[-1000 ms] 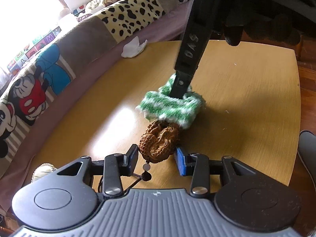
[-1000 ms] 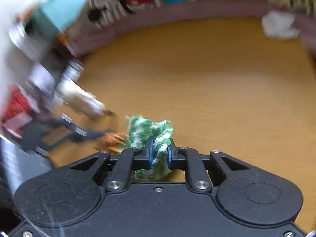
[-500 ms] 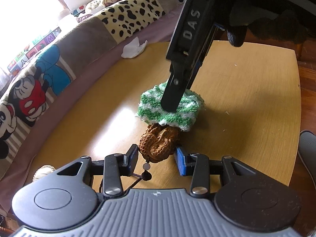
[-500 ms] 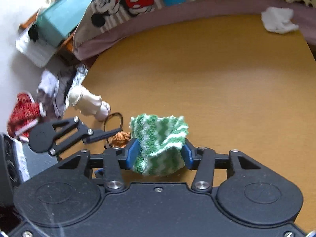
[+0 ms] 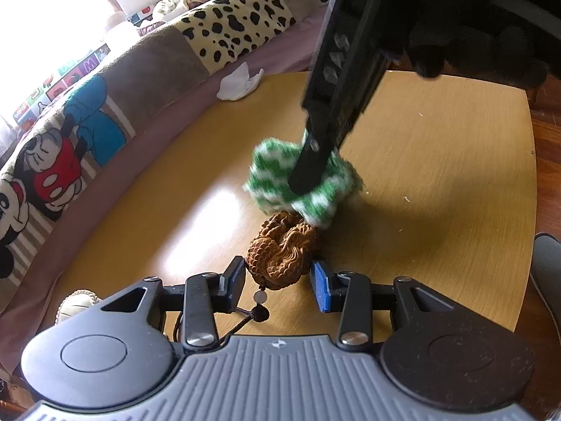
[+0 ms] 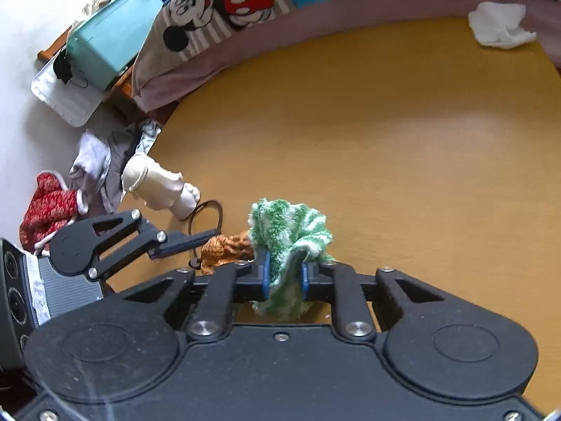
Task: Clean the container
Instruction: 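Rub the cloth in the right tool over the pendant held by the left tool, then keep wiping the pendant with the cloth while the left tool rotates it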
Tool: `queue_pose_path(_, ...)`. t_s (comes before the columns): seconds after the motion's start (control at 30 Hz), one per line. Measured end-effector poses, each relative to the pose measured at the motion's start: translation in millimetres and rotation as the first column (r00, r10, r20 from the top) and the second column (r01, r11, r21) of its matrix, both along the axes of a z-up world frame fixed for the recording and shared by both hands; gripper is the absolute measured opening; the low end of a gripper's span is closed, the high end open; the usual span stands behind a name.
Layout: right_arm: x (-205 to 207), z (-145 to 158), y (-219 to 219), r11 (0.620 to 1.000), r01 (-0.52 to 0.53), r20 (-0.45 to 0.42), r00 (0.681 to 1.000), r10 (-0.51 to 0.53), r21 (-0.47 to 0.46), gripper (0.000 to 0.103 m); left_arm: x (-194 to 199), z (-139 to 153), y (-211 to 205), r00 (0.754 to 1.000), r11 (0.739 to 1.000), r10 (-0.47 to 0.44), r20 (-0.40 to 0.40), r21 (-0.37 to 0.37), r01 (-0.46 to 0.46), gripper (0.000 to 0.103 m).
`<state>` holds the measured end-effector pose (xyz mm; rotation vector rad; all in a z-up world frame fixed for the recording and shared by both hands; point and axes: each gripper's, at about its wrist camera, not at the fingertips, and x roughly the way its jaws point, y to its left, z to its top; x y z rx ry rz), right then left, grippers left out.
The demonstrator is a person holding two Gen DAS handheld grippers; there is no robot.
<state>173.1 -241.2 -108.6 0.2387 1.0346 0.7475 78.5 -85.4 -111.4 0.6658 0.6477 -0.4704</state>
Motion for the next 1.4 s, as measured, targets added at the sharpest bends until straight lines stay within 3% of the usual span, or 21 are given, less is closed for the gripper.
queue_pose_path(0.17, -1, 12, -4, 1.000, -0.001, 0.037, 0.999, 0.000, 0.022, 0.015, 0, 0, 0, 1.000, 1.000, 0.003, 0.001, -0.006, -0.003, 0.038)
queue_pose_path(0.4, -25, 17, 33, 0.987, -0.160, 0.065, 0.985, 0.159, 0.012, 0.014, -3, 0, -2, 1.000, 1.000, 0.002, 0.026, -0.002, -0.002, 0.038)
queue_pose_path(0.63, -15, 22, 22, 0.990, -0.057, 0.130, 0.989, 0.074, -0.126, 0.014, -8, 6, -5, 0.998, 0.999, -0.028, 0.051, -0.017, 0.029, 0.038)
queue_pose_path(0.73, -10, 16, 16, 0.993, -0.040, 0.099, 0.994, 0.052, -0.114, 0.014, -9, 5, -6, 0.998, 0.999, -0.037, 0.051, -0.016, 0.038, 0.038)
queue_pose_path(1.03, -32, 42, 40, 0.975, -0.218, 0.180, 0.958, 0.222, -0.043, 0.014, -11, 7, -8, 0.997, 0.999, -0.048, 0.060, 0.001, 0.048, 0.038)
queue_pose_path(1.2, -28, 41, 43, 0.974, -0.138, 0.222, 0.959, 0.177, -0.179, 0.013, -12, 4, -9, 0.997, 0.998, -0.055, 0.055, 0.013, 0.054, 0.038)
queue_pose_path(1.4, -29, 41, 41, 0.971, -0.177, 0.219, 0.953, 0.209, -0.159, 0.013, -11, 6, -11, 0.997, 0.999, -0.048, 0.063, 0.020, 0.047, 0.038)
